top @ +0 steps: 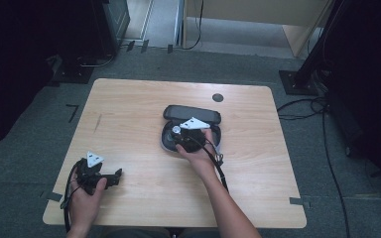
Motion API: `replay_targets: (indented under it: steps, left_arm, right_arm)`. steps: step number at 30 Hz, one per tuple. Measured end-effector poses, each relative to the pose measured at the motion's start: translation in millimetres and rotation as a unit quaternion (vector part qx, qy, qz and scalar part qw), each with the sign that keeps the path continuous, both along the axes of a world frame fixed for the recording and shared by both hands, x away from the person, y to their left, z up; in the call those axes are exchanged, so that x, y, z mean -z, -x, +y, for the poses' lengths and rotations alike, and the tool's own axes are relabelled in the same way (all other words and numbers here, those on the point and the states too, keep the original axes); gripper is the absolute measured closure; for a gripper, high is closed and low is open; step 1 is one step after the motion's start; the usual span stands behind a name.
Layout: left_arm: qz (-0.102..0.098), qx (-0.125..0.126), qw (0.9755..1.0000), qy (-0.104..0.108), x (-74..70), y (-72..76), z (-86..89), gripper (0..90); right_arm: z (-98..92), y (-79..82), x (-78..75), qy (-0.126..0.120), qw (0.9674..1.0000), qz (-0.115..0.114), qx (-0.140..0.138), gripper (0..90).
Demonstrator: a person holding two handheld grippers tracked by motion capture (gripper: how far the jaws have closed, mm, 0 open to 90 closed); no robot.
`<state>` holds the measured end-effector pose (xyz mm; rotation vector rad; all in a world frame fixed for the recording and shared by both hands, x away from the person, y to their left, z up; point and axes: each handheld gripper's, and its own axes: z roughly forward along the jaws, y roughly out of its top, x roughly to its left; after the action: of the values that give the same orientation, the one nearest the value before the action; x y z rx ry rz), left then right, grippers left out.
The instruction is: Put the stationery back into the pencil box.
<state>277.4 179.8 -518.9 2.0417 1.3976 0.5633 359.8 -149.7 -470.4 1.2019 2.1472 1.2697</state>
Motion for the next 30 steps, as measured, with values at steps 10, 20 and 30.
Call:
replay_targets:
  steps: [10, 20, 30]
  left_arm:
    - [0.000, 0.000, 1.0000, 0.000, 0.0, 0.0, 0.0, 0.0]
    - [0.000, 0.000, 1.0000, 0.000, 0.0, 0.0, 0.0, 0.0]
    - [0.000, 0.000, 1.0000, 0.000, 0.0, 0.0, 0.0, 0.0]
  right_arm:
    - [-28.6, 8.5, 10.4, -0.010, 0.9991, 0.038, -0.014, 65.6]
    - [-36.9, 9.8, 18.7, 0.002, 0.9983, 0.057, -0.007, 55.4]
    - [-36.3, 15.4, 10.0, 0.014, 0.9987, 0.050, 0.002, 39.3]
